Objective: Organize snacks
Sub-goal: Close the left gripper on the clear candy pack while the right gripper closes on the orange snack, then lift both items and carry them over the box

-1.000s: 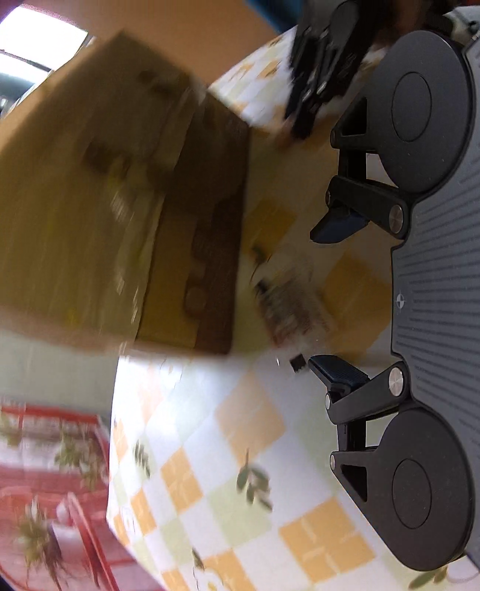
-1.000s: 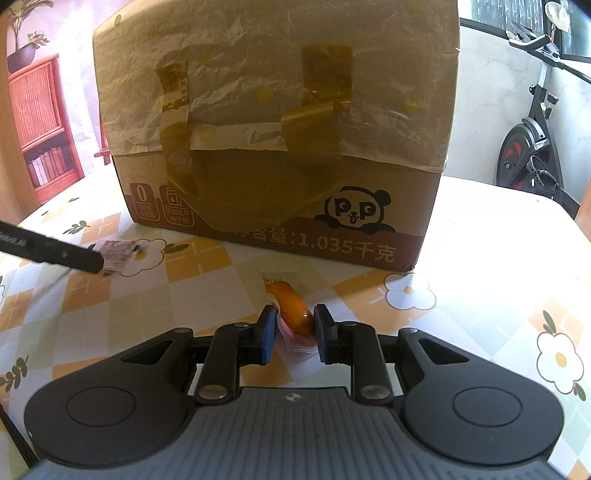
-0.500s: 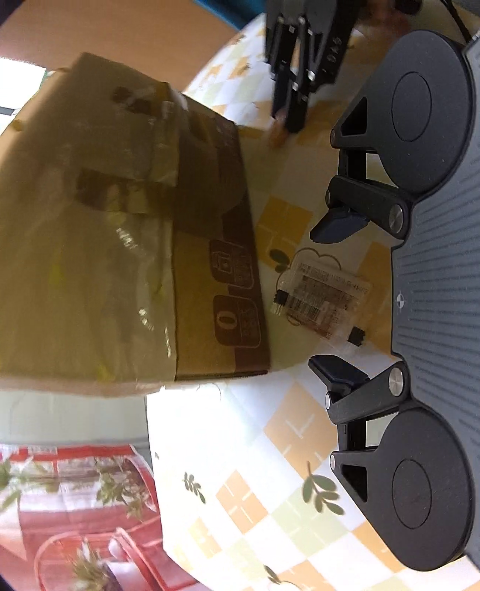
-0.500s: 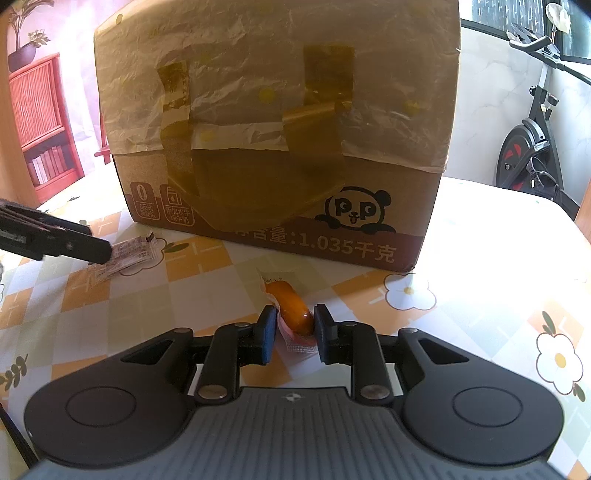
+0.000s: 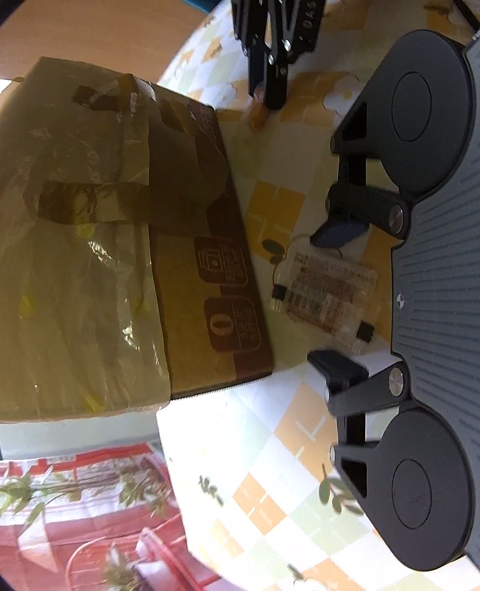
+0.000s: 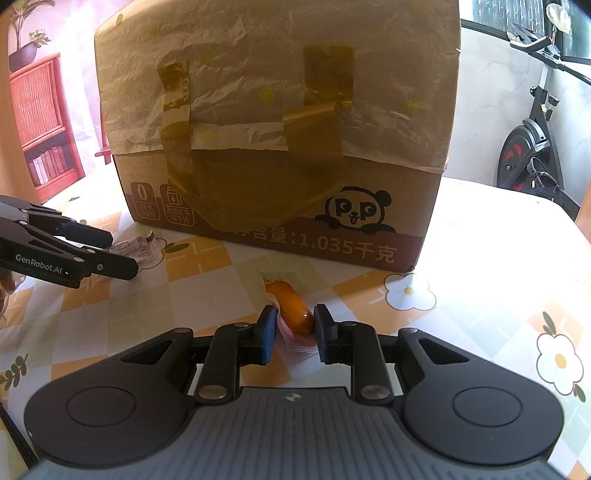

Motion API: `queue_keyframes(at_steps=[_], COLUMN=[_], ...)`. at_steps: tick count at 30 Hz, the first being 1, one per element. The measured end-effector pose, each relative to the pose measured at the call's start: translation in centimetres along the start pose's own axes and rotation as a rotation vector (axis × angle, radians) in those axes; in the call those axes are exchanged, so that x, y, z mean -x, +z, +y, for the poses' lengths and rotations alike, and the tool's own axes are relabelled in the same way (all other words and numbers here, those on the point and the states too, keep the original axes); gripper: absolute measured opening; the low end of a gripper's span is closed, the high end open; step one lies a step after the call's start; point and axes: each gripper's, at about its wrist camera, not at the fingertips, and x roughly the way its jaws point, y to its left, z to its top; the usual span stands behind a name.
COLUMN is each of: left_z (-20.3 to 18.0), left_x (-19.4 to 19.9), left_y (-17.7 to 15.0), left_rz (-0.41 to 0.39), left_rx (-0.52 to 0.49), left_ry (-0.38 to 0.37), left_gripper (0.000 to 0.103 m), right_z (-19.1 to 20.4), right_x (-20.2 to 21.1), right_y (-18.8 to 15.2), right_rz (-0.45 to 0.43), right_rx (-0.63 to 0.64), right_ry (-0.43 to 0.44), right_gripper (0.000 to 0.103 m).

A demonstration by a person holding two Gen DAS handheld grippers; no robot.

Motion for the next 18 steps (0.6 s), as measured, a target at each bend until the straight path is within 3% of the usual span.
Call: queue_keyframes(at_steps=[5, 18], left_z=[0.0, -0.1], left_x=[1.3, 7.3], left_y=[-0.5, -0.1], left_rz=[-0.011, -0.159], left_rx=[0.001, 0.100], left_ry=[0.000, -0.020], left_gripper=[0.046, 0.045], right_z=[-0.1, -0.1], right_x=[0.0, 3.6], right_y=[0.0, 0.7], right_rz=[0.000, -0.074], right_rx=[-0.003, -0.032], right_ry=[0.004, 0.019], right_gripper=[0.024, 0.022])
